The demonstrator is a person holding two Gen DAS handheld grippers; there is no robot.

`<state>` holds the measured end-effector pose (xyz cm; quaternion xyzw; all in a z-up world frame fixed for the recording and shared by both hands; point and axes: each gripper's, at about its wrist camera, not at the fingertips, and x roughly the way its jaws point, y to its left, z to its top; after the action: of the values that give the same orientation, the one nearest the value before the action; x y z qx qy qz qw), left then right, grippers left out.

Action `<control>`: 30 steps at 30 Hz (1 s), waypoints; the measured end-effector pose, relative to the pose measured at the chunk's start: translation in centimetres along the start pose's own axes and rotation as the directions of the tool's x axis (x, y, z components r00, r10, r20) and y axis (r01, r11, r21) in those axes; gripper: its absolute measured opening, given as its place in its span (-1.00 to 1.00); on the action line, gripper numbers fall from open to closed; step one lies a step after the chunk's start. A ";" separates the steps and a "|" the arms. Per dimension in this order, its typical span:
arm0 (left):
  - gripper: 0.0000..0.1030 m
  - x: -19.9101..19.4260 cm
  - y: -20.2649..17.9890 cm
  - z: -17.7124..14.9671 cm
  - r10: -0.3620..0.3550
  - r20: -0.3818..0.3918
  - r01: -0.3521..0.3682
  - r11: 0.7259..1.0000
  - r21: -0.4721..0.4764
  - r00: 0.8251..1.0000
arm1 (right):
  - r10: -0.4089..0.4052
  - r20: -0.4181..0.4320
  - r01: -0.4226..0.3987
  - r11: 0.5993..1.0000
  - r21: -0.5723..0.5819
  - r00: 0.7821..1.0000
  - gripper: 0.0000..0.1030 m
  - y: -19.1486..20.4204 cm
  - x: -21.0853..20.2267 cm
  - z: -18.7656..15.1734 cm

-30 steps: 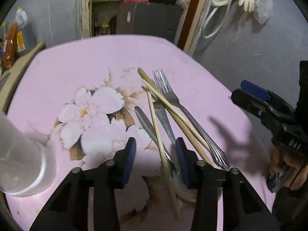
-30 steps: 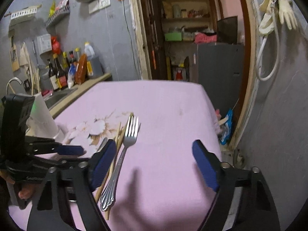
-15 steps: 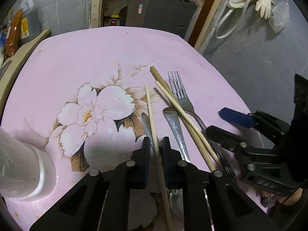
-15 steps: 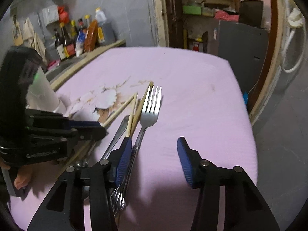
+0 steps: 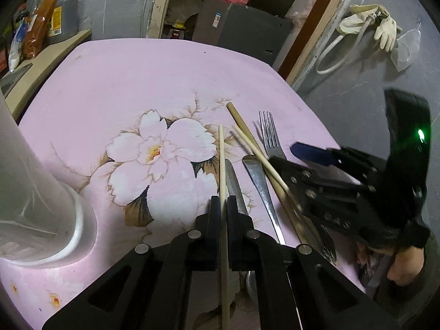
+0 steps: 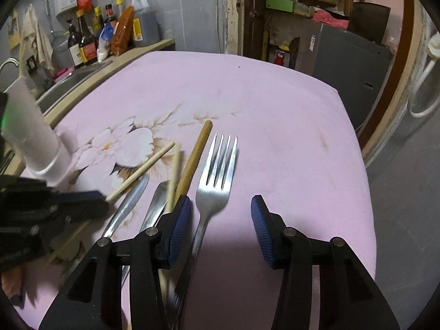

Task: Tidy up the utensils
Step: 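Lift the chopstick with left tool while right tool grasps and lifts a metal fork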

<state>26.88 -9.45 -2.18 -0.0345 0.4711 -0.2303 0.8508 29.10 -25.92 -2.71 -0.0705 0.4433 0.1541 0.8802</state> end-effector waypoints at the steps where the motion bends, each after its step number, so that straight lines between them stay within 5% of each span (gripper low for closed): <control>1: -0.94 0.0 -0.1 0.1 0.004 -0.006 -0.004 1.000 0.005 1.000 | 0.004 -0.007 -0.004 1.000 0.002 1.000 -0.13 0.0 0.4 0.3; 6: -0.93 0.6 -0.5 0.7 0.012 -0.050 -0.010 0.999 0.034 0.999 | 0.004 -0.021 -0.004 1.000 0.008 1.000 -0.10 0.3 1.0 1.2; 8: -0.93 0.8 -0.7 0.9 0.022 -0.074 -0.018 0.998 0.057 0.997 | -0.001 -0.015 0.001 1.000 0.001 1.000 -0.23 0.4 1.0 1.2; 9: -0.93 0.9 -0.8 1.1 0.028 -0.087 -0.022 0.998 0.065 0.996 | -0.002 -0.010 0.002 1.000 0.001 1.000 -0.48 0.5 1.0 1.2; 12: -0.95 0.9 -0.8 1.3 0.034 -0.103 -0.029 0.998 0.055 0.994 | 0.007 -0.004 -0.007 1.000 0.015 1.000 -0.52 0.3 0.9 1.2; 17: -0.96 -0.4 -0.5 0.4 -0.012 -0.050 0.013 1.000 0.006 0.999 | 0.029 0.043 -0.031 0.998 0.046 0.999 -0.54 0.2 -0.3 0.5; 21: -0.96 -2.9 -0.5 -0.7 -0.043 0.063 0.042 0.999 0.013 0.997 | 0.009 0.154 -0.013 1.000 0.022 0.988 -0.55 1.4 -3.0 -0.6; 26: -0.96 -7.0 -1.5 -2.4 -0.039 0.285 0.025 0.998 0.053 0.958 | -0.025 0.357 0.032 0.999 -0.014 0.934 -0.55 3.5 -7.4 -2.7; 30: -0.96 -9.7 -1.8 -3.8 -0.032 0.446 0.016 0.999 0.041 0.894 | -0.061 0.488 0.072 0.997 -0.005 0.871 -0.56 5.0 -10.1 -4.4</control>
<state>18.79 -6.31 3.82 -0.0768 0.2585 -0.2352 0.9338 18.49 -24.48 2.85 -0.0545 0.2029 0.1416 0.9674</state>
